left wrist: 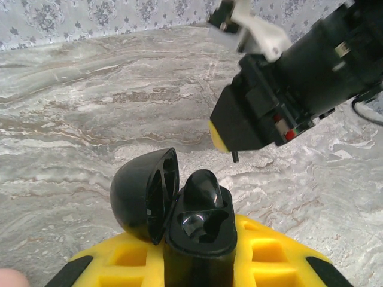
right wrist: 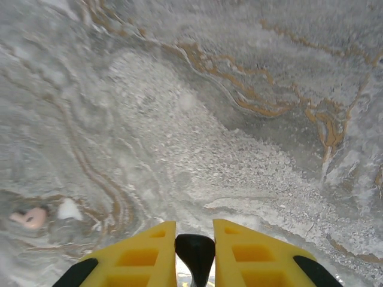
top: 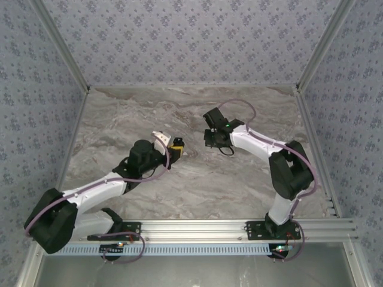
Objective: Insert the wireless bluetooth earbuds into the charging case
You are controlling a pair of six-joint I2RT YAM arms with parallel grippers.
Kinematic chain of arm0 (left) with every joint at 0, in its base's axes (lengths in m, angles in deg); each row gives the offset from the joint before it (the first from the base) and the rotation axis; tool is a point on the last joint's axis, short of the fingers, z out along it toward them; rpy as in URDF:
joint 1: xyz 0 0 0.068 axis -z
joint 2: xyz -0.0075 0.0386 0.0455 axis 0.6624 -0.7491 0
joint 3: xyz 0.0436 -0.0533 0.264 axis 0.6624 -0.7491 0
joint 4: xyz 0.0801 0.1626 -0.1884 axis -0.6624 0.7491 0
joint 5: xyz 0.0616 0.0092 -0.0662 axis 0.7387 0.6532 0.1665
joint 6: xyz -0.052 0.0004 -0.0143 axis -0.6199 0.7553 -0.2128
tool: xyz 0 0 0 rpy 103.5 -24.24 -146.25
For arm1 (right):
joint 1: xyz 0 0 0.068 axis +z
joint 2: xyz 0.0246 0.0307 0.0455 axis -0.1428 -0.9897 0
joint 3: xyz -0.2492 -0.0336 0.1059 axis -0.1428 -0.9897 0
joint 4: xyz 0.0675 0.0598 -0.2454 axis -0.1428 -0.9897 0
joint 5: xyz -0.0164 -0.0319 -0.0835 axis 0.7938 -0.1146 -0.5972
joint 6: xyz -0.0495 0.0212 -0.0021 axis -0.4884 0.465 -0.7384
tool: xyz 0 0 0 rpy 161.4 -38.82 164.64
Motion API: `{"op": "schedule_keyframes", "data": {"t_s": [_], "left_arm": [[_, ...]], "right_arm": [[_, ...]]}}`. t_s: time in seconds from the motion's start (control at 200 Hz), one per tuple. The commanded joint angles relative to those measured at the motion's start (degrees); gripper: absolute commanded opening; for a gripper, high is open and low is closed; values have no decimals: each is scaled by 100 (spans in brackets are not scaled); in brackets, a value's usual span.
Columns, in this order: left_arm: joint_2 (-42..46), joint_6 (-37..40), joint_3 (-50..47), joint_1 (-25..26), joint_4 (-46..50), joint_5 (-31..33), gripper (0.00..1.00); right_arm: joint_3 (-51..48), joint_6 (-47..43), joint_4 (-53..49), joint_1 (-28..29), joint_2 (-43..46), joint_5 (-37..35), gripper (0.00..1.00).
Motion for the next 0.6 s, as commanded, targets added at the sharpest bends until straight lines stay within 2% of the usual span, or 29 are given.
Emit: {"op": "schedule_keyframes", "data": {"t_s": [0.0, 0.305, 0.595], "left_arm": [[-196, -205, -49, 8, -888, -250, 14], [-962, -483, -195, -6, -2152, -558, 12], [-1528, -683, 58, 3, -2543, -754, 12]], "right_arm": [[-119, -229, 292, 42, 444, -120, 18], [-266, -581, 676, 173, 1264, 53, 18], [-304, -883, 1116, 433, 1642, 396, 18]]}}
